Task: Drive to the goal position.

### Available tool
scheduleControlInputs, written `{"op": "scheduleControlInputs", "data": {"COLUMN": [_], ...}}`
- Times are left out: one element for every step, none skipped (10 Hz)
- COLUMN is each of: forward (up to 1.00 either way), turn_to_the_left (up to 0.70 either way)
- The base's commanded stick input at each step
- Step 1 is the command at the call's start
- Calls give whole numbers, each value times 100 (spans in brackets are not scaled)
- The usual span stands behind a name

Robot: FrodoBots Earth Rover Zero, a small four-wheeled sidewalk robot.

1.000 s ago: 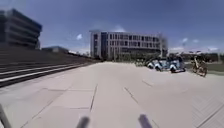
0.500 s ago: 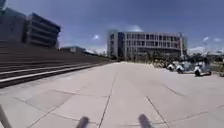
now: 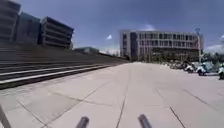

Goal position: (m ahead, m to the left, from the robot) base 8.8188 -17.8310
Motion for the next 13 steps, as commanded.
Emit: {"op": "scheduleControlInputs", "data": {"forward": [100,100,100,100,100,100,100,100,100,100,100,100,100], "turn_to_the_left": [1,1,1,-12,-39,-39,-39,-39,-39,-29,1,1,1]}}
